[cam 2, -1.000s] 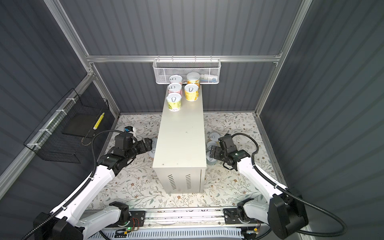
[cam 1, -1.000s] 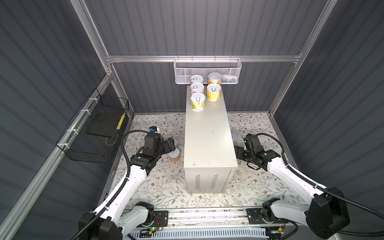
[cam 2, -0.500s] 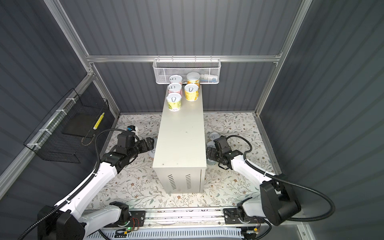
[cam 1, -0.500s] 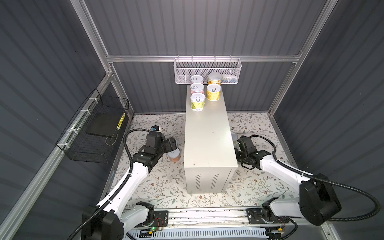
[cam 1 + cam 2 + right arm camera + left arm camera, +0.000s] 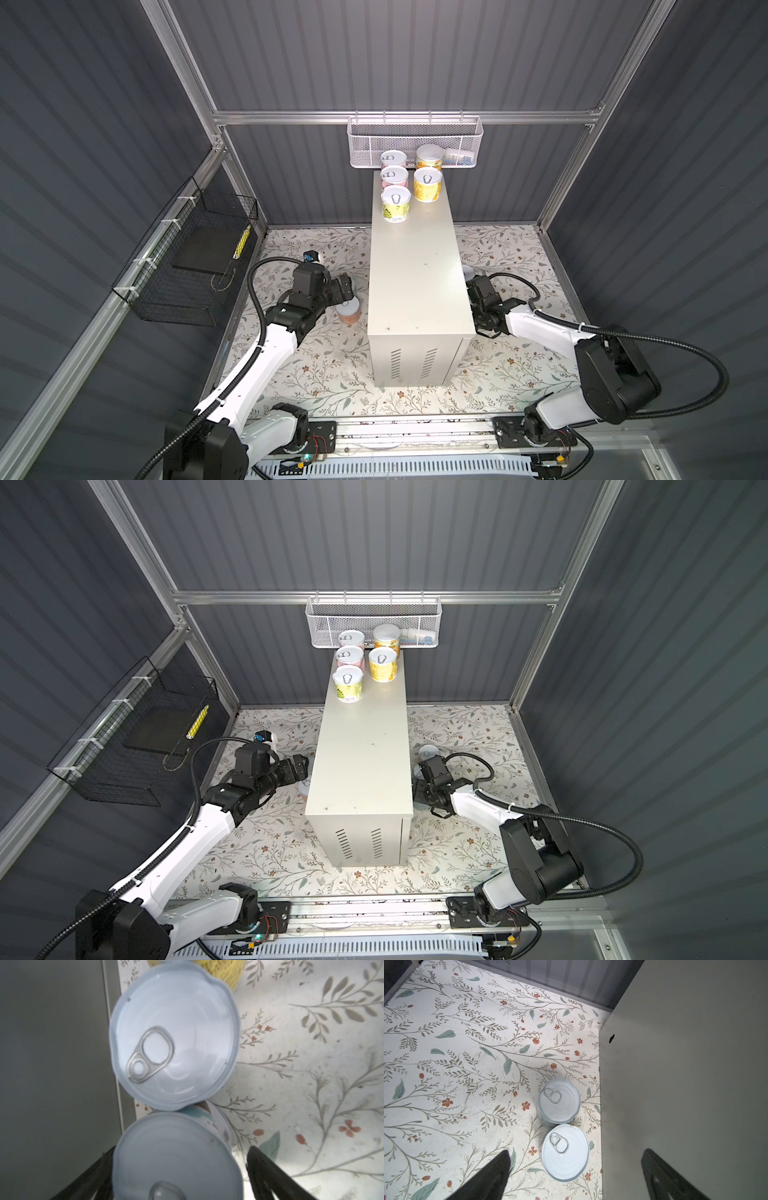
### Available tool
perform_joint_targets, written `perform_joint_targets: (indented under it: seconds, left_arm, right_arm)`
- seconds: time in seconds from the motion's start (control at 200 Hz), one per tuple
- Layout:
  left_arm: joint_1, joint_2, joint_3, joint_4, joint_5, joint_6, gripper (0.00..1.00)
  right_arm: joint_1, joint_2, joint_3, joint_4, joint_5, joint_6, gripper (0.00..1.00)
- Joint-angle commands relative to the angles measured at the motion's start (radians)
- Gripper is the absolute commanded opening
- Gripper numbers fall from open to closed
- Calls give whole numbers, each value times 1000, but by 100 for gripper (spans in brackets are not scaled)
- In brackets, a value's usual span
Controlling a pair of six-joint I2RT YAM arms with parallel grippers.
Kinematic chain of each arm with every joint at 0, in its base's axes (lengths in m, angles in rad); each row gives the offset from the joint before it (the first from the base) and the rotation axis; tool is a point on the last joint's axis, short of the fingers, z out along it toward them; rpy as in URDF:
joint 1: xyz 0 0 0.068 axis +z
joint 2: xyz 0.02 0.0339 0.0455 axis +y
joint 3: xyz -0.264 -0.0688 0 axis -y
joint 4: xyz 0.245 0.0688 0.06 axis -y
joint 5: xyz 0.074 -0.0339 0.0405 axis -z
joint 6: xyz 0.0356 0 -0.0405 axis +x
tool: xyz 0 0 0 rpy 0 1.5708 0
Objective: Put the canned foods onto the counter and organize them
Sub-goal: 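Grasp the teal-labeled white-lidded floor can with the right gripper, then lift the teal-labeled can with the right gripper up to the cabinet top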
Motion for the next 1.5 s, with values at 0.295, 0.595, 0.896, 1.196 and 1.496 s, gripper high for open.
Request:
perform_joint_targets:
  seconds: [0.295,0.595,0.896,1.196,1.496]
  left_arm:
    - [0,11,-11,41,-2,4,99]
    - [0,20,12,31,-25,24,99]
    - [0,22,32,18,-25,33,99]
    - [0,16,72,-17,-5,57,99]
    - [0,32,119,-40,5,62,99]
  right_arm:
    - [8,115,21,-7,151,-12,81]
    - [12,107,-1,-2,153,-6,59]
    - [29,-16,16,-124,147,-30,0]
    - [22,-324,161,-444,164,-118,0]
    - [10,-451,480,-722,217,-239,0]
